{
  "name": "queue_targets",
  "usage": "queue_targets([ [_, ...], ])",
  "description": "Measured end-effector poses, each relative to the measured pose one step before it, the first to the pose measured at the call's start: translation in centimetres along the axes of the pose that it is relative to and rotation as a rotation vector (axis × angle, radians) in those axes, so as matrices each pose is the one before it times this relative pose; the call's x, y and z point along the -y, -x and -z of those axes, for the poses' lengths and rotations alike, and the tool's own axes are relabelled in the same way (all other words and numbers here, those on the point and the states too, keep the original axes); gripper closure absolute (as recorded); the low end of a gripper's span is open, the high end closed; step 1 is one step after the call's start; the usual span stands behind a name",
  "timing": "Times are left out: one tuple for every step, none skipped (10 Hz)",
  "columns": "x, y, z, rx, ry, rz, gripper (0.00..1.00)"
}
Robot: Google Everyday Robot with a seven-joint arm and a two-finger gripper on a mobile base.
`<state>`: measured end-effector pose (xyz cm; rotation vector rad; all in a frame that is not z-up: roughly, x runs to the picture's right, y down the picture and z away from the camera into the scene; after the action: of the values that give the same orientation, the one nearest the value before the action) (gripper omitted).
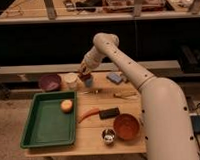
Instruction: Place grapes in plastic cup
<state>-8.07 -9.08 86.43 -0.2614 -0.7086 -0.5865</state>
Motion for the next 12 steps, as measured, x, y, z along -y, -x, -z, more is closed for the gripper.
queue_targets([
  [-0.029, -0.117, -0.081, 0.00206, 0.00253, -0.00344, 1.00],
  [-0.090, -0.198, -0.028, 0.00221, 0.00158, -0.00542, 1.00],
  [-0.104, -0.181, -0.015, 0.00165, 0.00192, -0.00470, 1.00],
  [-0.074, -0.083, -0.081, 0.00147, 0.00304, -0.00249, 1.00],
  [-0.040, -0.046, -0.106, 0.00193, 0.00227, -0.00238, 1.00],
  [-0.053, -0.013, -0.204, 0.00353, 0.00426, -0.00288, 1.00],
  [-0.064, -0.016, -0.117, 0.00230, 0.00304, -0.00176, 1.00],
  [-0.137, -0.090, -0.149, 0.00253, 0.00266, -0.00321, 1.00],
  [-0.135, -0.064, -0.129, 0.00290, 0.00279, -0.00234, 1.00],
  [-0.130, -0.064, -0.159, 0.00246, 0.00272, -0.00235, 1.00],
  [-0.106, -0.048, -0.168, 0.00207, 0.00303, -0.00223, 1.00],
  [-0.099, -0.033, -0.166, 0.00198, 0.00253, -0.00185, 1.00],
])
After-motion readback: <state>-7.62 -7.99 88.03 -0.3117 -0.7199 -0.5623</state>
